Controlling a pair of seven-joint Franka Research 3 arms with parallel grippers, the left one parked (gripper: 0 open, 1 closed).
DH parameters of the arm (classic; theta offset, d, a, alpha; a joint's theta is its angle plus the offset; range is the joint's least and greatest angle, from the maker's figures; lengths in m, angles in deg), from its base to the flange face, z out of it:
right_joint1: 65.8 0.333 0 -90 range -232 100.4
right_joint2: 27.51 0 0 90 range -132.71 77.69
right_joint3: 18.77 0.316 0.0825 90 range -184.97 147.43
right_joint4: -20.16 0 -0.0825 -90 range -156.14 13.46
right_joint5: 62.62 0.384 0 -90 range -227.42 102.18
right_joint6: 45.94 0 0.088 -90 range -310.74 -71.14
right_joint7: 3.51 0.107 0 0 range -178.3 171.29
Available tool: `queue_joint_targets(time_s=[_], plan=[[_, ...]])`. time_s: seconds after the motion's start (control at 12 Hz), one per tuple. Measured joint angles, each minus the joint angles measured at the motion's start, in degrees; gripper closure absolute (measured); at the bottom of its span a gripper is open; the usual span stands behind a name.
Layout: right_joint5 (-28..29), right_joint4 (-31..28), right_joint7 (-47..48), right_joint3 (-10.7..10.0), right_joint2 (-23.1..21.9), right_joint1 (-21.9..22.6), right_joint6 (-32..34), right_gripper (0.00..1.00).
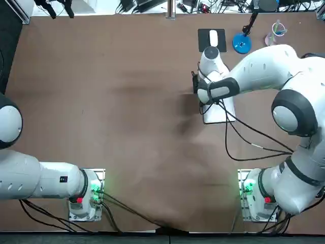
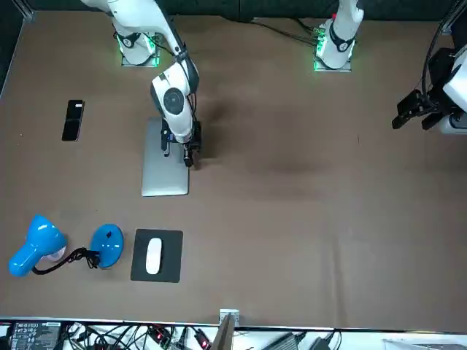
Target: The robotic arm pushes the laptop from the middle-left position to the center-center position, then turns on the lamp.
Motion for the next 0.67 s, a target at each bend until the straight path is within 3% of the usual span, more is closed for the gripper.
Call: queue_joint_targets(time_s=[0.67], plan=[[0.0,-2.12,-2.95,-0.05,-1.06,-4.86,0.01,0.0]])
